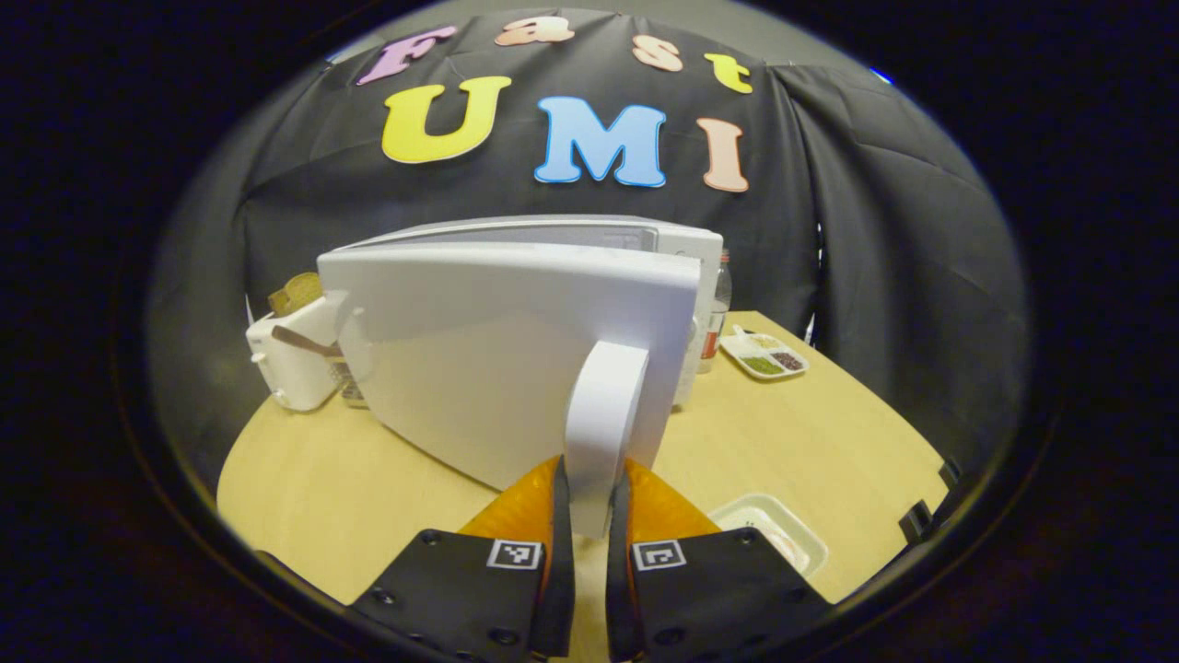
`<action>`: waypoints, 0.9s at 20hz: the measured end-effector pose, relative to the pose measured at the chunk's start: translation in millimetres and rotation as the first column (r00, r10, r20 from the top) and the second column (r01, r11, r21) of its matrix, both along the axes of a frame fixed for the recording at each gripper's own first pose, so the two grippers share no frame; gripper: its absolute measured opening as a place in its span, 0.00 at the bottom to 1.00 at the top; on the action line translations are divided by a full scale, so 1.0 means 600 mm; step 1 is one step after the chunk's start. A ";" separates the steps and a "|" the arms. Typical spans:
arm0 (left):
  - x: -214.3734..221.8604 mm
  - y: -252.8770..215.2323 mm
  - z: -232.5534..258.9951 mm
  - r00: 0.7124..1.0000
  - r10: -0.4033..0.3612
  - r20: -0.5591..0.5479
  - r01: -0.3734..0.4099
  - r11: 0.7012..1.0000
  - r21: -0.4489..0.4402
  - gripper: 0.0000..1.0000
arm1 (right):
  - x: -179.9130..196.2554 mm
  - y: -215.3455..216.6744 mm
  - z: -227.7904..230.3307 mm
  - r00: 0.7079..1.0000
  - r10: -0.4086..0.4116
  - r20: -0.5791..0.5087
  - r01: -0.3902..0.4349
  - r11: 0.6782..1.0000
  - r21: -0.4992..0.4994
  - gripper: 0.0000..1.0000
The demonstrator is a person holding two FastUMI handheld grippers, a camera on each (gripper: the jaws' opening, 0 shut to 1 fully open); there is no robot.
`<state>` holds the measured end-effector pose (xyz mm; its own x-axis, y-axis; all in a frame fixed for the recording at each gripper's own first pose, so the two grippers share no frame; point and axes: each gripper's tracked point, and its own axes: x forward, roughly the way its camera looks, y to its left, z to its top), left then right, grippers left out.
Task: Open the microwave oven with the left hand, put the food in, and close the microwave oven.
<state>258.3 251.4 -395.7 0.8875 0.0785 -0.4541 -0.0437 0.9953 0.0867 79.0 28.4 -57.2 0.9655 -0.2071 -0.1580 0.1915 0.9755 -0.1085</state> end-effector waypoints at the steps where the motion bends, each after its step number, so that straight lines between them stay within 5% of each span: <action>1: -0.019 0.015 0.002 1.000 0.016 -0.002 -0.016 1.000 0.016 0.22 | -0.007 0.003 0.003 1.000 0.015 0.016 -0.015 1.000 0.009 0.96; 4: -0.089 0.073 0.003 0.991 0.125 -0.039 -0.123 0.991 0.056 0.24 | -0.032 0.010 -0.016 0.997 0.071 -0.002 -0.071 0.997 0.038 0.96; 8: -0.191 0.182 0.015 0.941 0.332 -0.069 -0.323 0.939 0.118 0.23 | -0.055 0.006 -0.018 0.989 0.144 -0.010 -0.144 0.990 0.000 0.96; 12: -0.264 0.241 0.001 0.905 0.405 -0.126 -0.409 0.913 -0.002 0.25 | -0.068 0.031 -0.047 0.968 0.251 -0.025 -0.250 0.968 0.033 0.96; 18: -0.383 0.316 -0.018 0.870 0.463 -0.172 -0.472 0.881 -0.016 0.25 | -0.064 0.090 -0.109 0.935 0.341 -0.100 -0.334 0.939 0.081 0.96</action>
<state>28.6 440.8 -406.7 0.6693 0.4370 -0.6009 -0.4956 0.8651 0.0771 40.5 82.6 -122.3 0.9523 0.1420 -0.2702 -0.1604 0.9859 -0.0475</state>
